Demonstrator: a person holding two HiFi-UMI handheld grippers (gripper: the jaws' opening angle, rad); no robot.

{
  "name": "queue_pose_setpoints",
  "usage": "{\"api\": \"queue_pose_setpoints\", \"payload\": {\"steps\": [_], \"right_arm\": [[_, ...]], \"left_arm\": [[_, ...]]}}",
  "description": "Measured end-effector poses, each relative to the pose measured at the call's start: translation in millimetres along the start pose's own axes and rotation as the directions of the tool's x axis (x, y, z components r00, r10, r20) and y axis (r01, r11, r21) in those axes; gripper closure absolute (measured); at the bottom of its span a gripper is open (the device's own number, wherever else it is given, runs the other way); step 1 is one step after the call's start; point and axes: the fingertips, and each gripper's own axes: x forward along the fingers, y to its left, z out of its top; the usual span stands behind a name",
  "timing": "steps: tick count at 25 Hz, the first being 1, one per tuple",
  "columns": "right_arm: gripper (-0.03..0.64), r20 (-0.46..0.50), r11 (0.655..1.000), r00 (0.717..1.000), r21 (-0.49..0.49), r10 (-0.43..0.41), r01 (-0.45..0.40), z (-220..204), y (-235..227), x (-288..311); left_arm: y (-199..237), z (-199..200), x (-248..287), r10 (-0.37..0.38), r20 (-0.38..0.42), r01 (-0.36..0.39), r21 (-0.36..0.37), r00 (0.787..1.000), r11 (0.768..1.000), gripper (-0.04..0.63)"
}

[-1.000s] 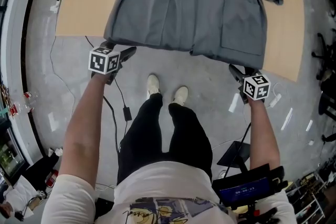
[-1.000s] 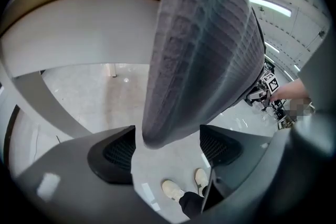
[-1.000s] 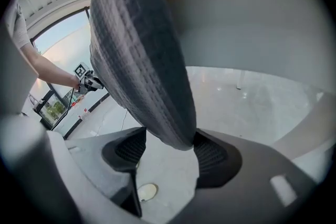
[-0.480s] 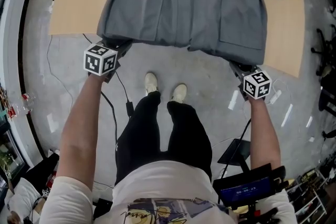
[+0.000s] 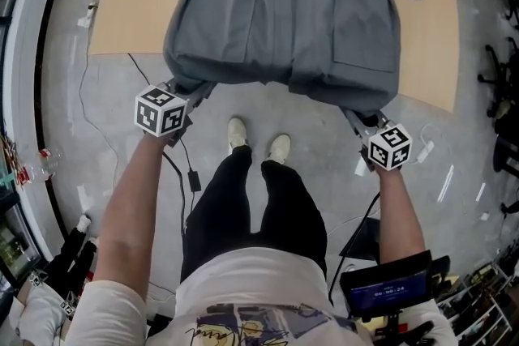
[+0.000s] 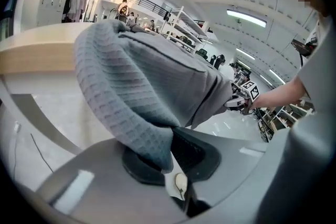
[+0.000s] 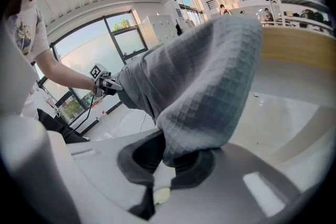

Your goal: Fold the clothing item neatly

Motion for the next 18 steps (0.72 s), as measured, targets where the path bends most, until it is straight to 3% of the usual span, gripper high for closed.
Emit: {"api": "queue_pose_setpoints", "payload": {"steps": [6, 11, 18], "right_arm": [[0.603, 0.019, 0.999, 1.0, 0.033, 0.024, -0.025, -1, 35, -16], [0.603, 0.047, 0.999, 0.998, 0.035, 0.032, -0.033, 13, 61, -48], [0.604, 0.071, 0.996, 0.994, 0.026, 0.08, -0.082, 38, 87, -82]], "left_arm": [[-25, -15, -22, -0.061, -0.022, 0.061, -0.009, 0.998, 0.998, 0.575], [-41, -9, -51, -0.065, -0.011, 0.064, -0.024, 0.998, 0.998, 0.577], [-72, 9, -84, -0.183, 0.008, 0.183, -0.002, 0.983, 0.983, 0.577]]}}
